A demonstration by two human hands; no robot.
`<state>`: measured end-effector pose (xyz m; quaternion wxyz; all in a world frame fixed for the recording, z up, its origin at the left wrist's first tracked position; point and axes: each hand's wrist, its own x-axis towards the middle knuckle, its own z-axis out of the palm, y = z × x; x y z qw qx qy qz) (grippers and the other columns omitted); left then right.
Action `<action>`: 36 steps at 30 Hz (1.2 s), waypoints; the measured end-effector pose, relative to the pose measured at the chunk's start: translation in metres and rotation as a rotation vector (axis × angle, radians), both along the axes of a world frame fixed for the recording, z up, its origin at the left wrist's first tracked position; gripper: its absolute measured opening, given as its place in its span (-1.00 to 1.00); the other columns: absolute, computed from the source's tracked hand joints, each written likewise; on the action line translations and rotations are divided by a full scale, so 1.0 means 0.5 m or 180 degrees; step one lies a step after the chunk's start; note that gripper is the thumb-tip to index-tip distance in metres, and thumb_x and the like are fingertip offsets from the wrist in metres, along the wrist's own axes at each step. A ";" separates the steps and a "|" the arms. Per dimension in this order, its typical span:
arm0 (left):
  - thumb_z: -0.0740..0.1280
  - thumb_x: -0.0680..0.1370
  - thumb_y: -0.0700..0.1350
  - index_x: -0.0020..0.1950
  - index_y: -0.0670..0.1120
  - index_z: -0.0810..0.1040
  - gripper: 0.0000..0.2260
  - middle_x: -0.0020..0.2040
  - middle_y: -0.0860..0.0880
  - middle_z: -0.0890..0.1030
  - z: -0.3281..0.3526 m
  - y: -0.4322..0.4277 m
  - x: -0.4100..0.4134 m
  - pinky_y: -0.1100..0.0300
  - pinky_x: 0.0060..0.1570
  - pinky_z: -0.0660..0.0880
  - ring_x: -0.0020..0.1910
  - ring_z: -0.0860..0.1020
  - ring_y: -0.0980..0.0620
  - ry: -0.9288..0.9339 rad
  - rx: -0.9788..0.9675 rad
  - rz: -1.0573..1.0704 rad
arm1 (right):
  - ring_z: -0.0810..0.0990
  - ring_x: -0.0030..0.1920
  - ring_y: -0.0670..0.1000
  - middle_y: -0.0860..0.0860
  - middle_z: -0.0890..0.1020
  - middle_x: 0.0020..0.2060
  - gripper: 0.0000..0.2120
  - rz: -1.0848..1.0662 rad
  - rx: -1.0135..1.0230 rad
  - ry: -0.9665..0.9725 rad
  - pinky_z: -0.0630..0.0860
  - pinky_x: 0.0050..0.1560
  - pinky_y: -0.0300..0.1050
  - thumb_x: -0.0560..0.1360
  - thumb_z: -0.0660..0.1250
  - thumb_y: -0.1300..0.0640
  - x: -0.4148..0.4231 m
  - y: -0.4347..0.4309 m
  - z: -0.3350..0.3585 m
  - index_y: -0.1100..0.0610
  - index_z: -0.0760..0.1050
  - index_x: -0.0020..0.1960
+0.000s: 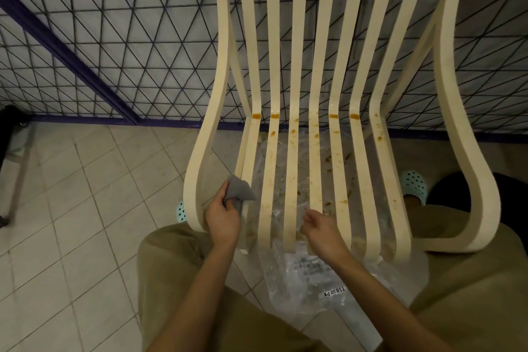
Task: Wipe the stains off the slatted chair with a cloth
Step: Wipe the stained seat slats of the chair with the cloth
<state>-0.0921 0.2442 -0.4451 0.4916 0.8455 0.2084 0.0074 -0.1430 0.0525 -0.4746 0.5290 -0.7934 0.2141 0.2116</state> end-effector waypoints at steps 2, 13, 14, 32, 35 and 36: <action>0.13 0.63 -0.34 0.45 -0.15 0.39 -0.61 0.35 -0.12 0.50 -0.010 -0.004 0.003 0.32 0.26 0.26 0.34 0.44 -0.11 0.0192 0.0025 -0.0082 | 0.59 0.06 0.22 0.23 0.62 0.04 -0.81 0.0040 0.0155 0.0158 0.51 0.17 0.22 0.49 0.25 0.24 0.014 0.017 -0.005 0.25 0.49 0.08; 0.17 0.66 -0.08 0.21 -0.18 0.49 -0.76 0.01 -0.13 0.58 -0.064 -0.003 0.024 0.17 -0.13 0.36 -0.10 0.50 -0.01 0.0847 0.0494 -0.0731 | 0.61 -0.25 0.14 0.22 0.65 -0.15 -0.47 -0.1929 0.1555 0.1027 0.58 -0.13 0.03 0.61 0.14 -0.16 0.121 0.077 -0.071 0.31 0.58 0.07; 0.15 0.66 -0.02 0.14 -0.16 0.50 -0.75 -0.04 -0.11 0.58 -0.065 -0.009 0.019 0.16 -0.16 0.37 -0.11 0.51 -0.01 0.0824 0.0488 -0.0702 | 0.60 -0.31 0.15 0.22 0.65 -0.20 -0.38 -0.2068 0.1673 0.1116 0.58 -0.23 0.00 0.61 0.09 -0.23 0.129 0.081 -0.075 0.32 0.59 0.04; 0.13 0.64 0.12 0.40 -0.09 0.29 -0.59 0.07 -0.14 0.61 -0.171 -0.026 0.103 -0.03 -0.02 0.54 0.00 0.59 -0.16 0.0796 0.1418 -0.0792 | 0.40 -0.65 0.07 0.14 0.47 -0.60 -0.13 -0.1990 0.1536 0.0632 0.42 -0.59 -0.19 0.58 -0.11 -0.35 0.169 0.096 -0.139 0.41 0.57 -0.21; 0.11 0.65 0.13 0.39 -0.11 0.29 -0.57 0.05 -0.16 0.61 -0.181 -0.029 0.139 -0.02 -0.07 0.53 0.00 0.60 -0.20 0.0801 0.1532 -0.0829 | 0.39 -0.67 0.05 0.13 0.47 -0.60 -0.19 -0.1980 0.1347 0.0482 0.37 -0.61 -0.22 0.60 -0.10 -0.31 0.172 0.099 -0.140 0.36 0.53 -0.27; 0.10 0.64 0.14 0.38 -0.11 0.29 -0.57 0.04 -0.16 0.62 -0.184 -0.029 0.145 -0.02 -0.08 0.53 -0.01 0.60 -0.21 0.0784 0.1555 -0.0839 | 0.39 -0.67 0.05 0.13 0.47 -0.59 -0.20 -0.1973 0.1307 0.0452 0.37 -0.62 -0.22 0.60 -0.09 -0.31 0.172 0.100 -0.140 0.34 0.52 -0.31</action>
